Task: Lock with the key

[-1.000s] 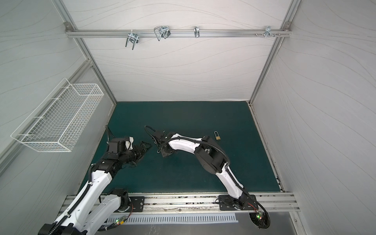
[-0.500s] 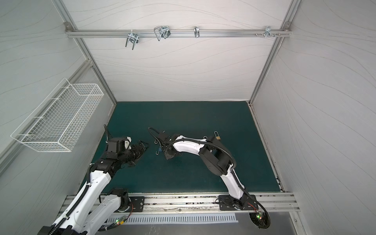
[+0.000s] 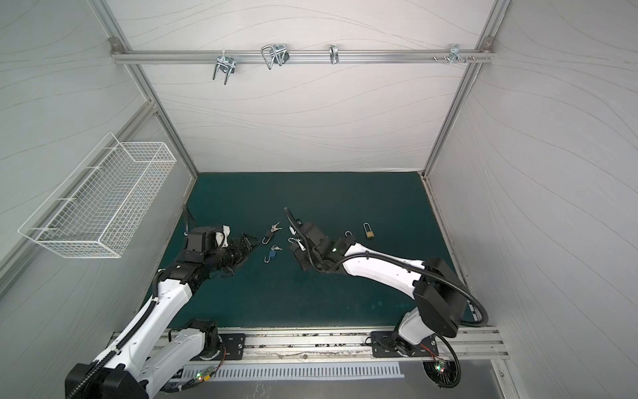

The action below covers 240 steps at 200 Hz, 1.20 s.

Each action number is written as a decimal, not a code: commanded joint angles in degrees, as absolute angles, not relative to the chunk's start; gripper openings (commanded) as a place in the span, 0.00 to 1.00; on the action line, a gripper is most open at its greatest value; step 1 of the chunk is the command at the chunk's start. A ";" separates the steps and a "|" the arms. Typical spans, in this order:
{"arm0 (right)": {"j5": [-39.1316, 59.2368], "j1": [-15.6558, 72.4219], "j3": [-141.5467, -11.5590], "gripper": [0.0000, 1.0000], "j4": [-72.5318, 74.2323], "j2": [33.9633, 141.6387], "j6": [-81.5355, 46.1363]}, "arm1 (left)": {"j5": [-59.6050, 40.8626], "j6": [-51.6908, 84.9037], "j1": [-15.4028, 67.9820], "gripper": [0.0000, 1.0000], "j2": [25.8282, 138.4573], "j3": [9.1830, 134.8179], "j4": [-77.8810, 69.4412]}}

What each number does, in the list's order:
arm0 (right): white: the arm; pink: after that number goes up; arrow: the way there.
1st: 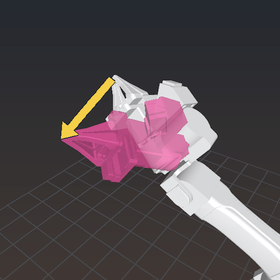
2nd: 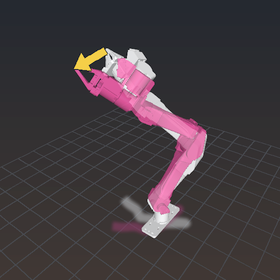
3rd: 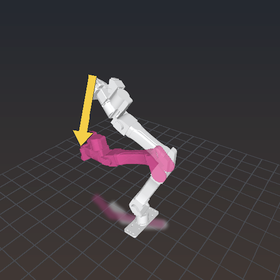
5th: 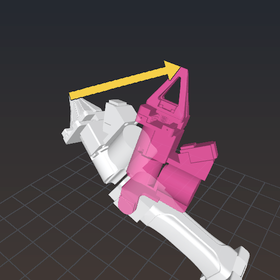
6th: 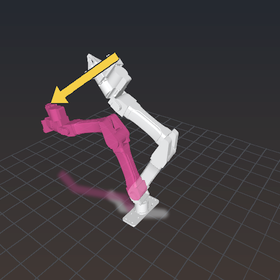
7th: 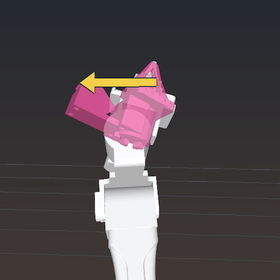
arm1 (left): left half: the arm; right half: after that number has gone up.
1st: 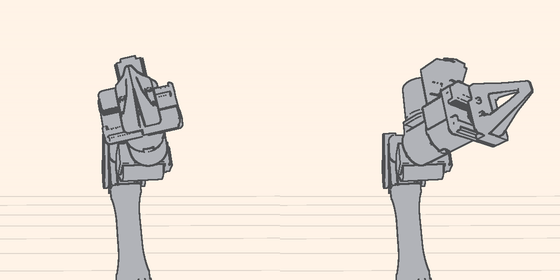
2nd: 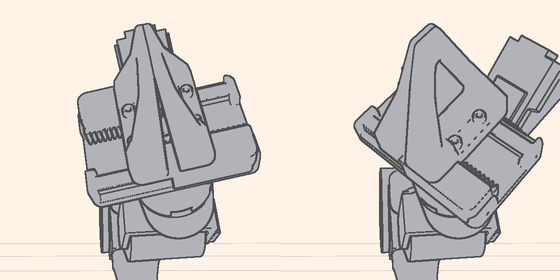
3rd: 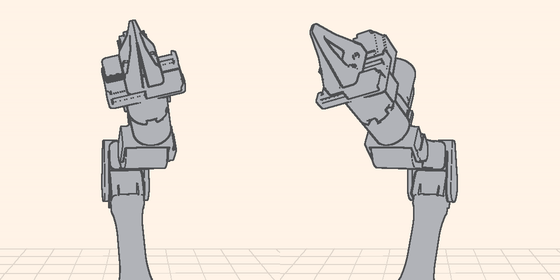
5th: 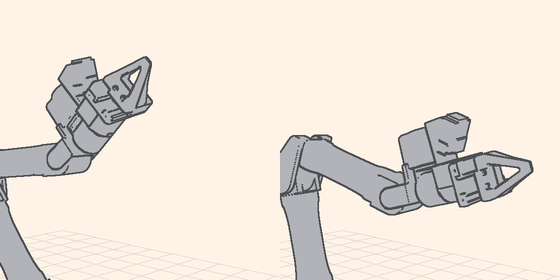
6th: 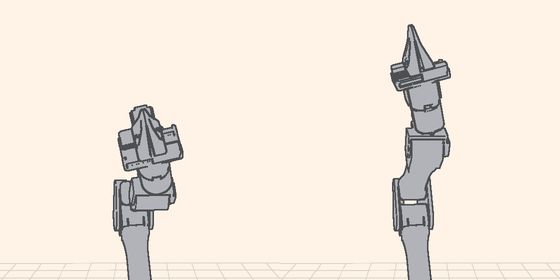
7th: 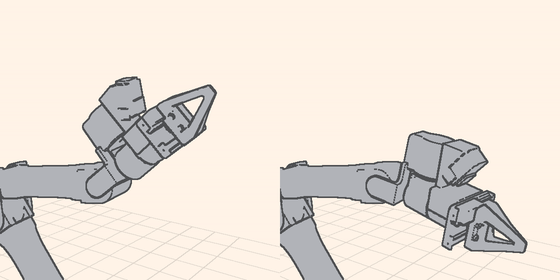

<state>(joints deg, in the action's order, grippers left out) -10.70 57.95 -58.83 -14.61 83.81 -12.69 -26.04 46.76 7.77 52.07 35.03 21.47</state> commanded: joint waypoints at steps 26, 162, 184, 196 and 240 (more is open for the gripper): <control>-5.64 54.91 -56.12 0.00 -12.52 74.96 -9.20 | -25.11 46.13 13.53 0.90 55.28 39.40 16.18; 44.80 40.84 -59.91 0.00 -26.06 65.06 5.64 | -37.84 42.49 16.03 0.81 56.87 47.06 2.91; 47.18 40.65 -60.51 0.00 -25.93 65.00 6.54 | -41.20 42.84 17.23 0.77 56.62 47.70 -0.71; 45.93 40.69 -60.77 0.00 -25.74 65.04 6.11 | -42.37 42.52 18.28 0.77 56.52 47.71 -1.93; 45.89 40.09 -61.00 0.00 -21.99 64.98 0.88 | -45.63 42.22 21.12 0.77 56.82 47.09 -6.34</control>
